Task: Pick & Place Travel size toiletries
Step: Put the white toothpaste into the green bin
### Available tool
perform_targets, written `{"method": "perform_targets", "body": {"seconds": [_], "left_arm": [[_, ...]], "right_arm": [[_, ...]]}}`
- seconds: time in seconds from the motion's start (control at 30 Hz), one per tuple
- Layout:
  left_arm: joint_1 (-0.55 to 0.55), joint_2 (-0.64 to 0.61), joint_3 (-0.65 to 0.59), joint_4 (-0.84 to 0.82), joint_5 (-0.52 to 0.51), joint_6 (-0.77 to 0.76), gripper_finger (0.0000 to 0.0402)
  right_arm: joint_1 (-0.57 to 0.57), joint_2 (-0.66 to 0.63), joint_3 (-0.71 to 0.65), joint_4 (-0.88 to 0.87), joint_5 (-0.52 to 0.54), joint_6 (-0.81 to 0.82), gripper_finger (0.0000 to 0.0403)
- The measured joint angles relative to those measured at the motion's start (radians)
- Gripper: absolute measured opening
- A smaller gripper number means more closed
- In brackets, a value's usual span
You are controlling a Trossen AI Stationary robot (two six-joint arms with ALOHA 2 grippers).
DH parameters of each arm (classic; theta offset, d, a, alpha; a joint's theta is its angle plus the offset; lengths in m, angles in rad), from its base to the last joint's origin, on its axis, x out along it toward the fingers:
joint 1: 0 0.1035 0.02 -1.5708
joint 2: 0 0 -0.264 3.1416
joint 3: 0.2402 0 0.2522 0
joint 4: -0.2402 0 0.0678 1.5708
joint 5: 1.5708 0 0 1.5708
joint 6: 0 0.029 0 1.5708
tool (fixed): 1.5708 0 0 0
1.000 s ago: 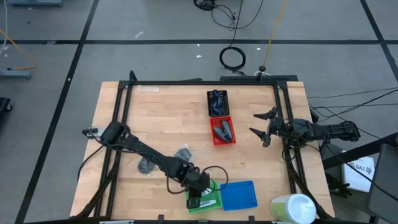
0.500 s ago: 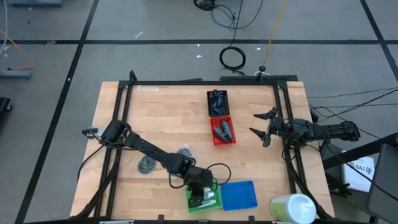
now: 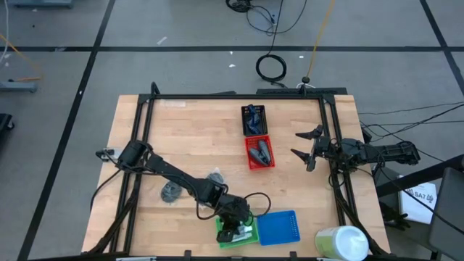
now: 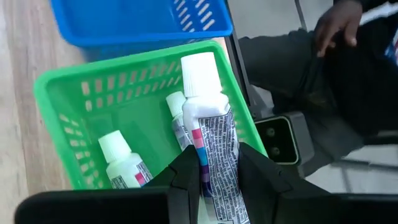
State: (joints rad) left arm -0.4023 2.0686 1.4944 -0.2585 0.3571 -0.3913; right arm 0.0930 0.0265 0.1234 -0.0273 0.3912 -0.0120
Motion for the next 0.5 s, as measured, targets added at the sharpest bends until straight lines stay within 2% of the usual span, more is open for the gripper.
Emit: {"method": "perform_targets", "body": {"seconds": [0.17,0.3,0.4,0.5], "left_arm": [[0.0,0.0,0.0,-0.008,0.008,-0.021,0.0086],[0.011,0.0,0.0,-0.008,0.017,-0.111,0.0088],[0.013,0.0,0.0,-0.007,0.016,-0.131,0.0111],[0.011,0.0,0.0,-0.007,0.017,-0.137,0.0157]], "right_arm": [[0.0,0.0,0.0,0.0,0.0,0.0,0.0318],[0.0,0.0,0.0,0.0,0.0,0.0,0.0318],[0.0,0.0,0.0,0.0,0.0,0.0,0.0318],[0.0,0.0,0.0,0.0,0.0,0.0,0.0318]]}}
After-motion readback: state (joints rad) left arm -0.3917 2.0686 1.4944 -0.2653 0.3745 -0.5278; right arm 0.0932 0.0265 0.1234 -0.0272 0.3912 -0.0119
